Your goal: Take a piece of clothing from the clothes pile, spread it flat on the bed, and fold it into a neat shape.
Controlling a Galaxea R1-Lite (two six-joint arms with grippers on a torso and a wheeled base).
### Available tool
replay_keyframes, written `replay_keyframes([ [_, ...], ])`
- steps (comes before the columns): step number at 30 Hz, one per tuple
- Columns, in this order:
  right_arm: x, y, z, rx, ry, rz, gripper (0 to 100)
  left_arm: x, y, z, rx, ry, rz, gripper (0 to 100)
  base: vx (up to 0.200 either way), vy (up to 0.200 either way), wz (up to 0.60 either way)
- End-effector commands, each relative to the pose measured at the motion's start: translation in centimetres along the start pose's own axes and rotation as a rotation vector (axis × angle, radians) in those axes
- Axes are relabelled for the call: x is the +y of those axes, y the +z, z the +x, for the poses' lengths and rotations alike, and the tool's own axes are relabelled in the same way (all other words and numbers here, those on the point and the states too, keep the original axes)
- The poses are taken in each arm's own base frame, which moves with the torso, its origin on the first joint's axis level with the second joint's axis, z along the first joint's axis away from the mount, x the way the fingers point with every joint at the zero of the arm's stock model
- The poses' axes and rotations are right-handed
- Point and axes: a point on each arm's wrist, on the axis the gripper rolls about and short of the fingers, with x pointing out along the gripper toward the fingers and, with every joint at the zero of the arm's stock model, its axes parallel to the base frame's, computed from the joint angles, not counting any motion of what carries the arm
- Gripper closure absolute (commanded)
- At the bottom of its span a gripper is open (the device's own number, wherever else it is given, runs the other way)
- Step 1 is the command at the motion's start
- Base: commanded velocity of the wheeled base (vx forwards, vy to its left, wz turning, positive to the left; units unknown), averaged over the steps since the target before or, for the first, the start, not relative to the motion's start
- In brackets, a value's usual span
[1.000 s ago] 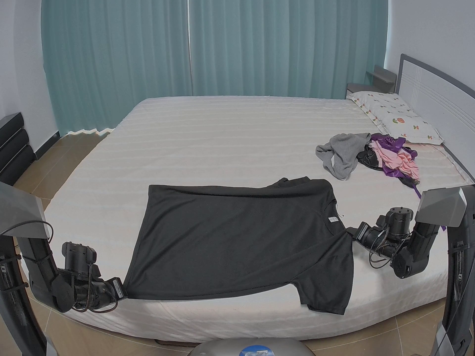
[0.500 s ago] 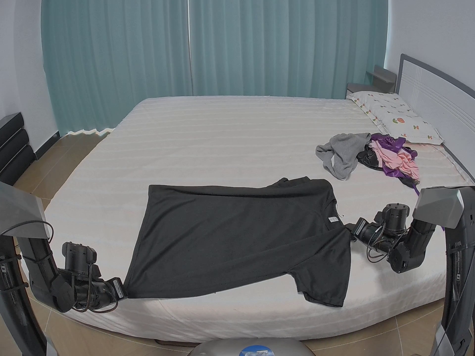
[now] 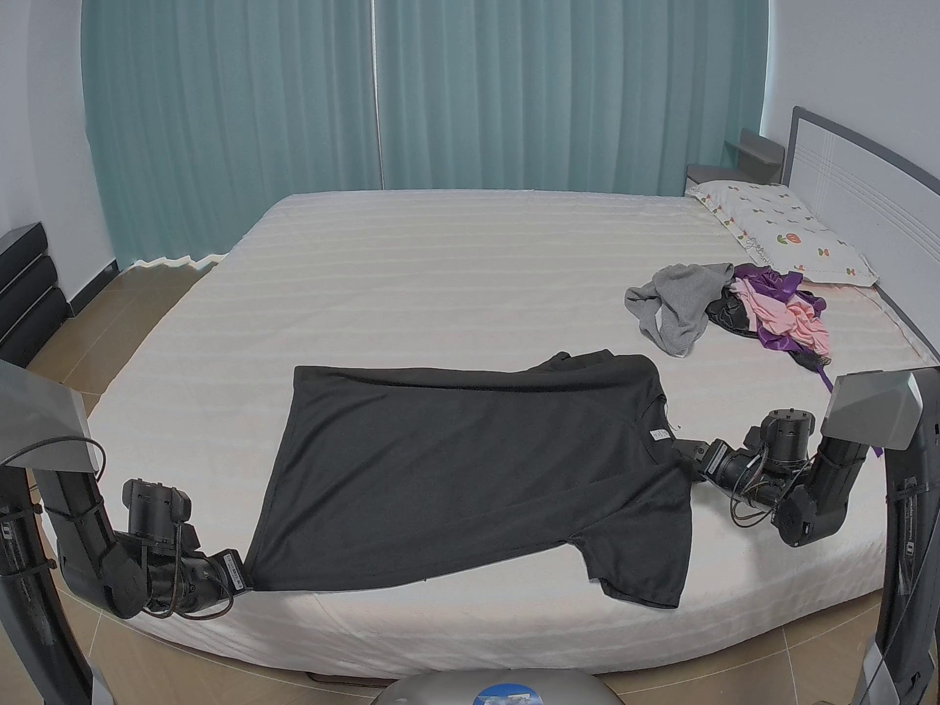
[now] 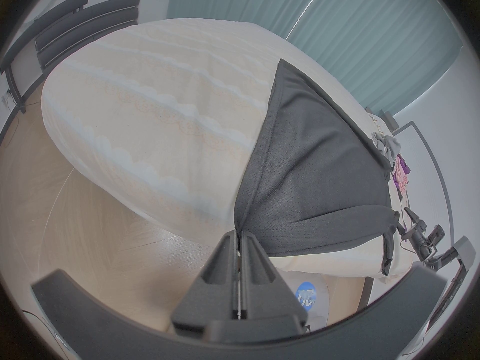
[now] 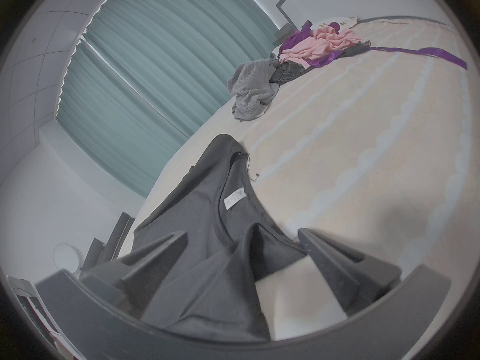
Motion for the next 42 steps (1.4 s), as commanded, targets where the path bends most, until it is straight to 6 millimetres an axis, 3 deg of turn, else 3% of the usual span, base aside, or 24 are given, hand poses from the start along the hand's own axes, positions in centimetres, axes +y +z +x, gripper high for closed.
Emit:
replay_keyframes([
  [1, 0.5, 1.0, -2.9, 0.009, 0.029, 0.013, 0, 0.0, 0.0, 0.0, -0.002, -0.002, 0.0, 100, 0.0, 0.0, 0.0],
  [3, 0.4, 1.0, -3.9, 0.023, 0.038, 0.021, 0, 0.0, 0.0, 0.0, 0.0, -0.001, -0.001, 100, 0.0, 0.0, 0.0],
  [7, -0.2, -1.3, -7.0, 0.115, 0.071, 0.032, 0, 0.0, 0.1, 0.0, -0.005, -0.003, -0.001, 100, 0.0, 0.0, 0.0],
  [13, -0.7, -4.2, -9.3, 0.217, 0.117, 0.011, 0, 0.0, 0.1, -0.1, 0.006, -0.023, -0.007, 100, 0.0, 0.0, 0.0],
  [19, -0.9, -6.1, -9.3, 0.297, 0.117, -0.043, 0, -0.1, 0.1, -0.1, 0.004, -0.027, -0.013, 100, 0.0, 0.0, 0.0],
  [26, 0.0, -7.1, -8.7, 0.329, 0.14, -0.075, 0, 0.0, 0.2, 0.0, 0.005, -0.025, -0.014, 100, 0.0, 0.0, 0.0],
  [42, -0.2, -6.8, -7.1, 0.292, 0.148, -0.088, 0, 0.0, 0.2, 0.1, 0.006, -0.025, -0.014, 100, 0.0, 0.0, 0.0],
])
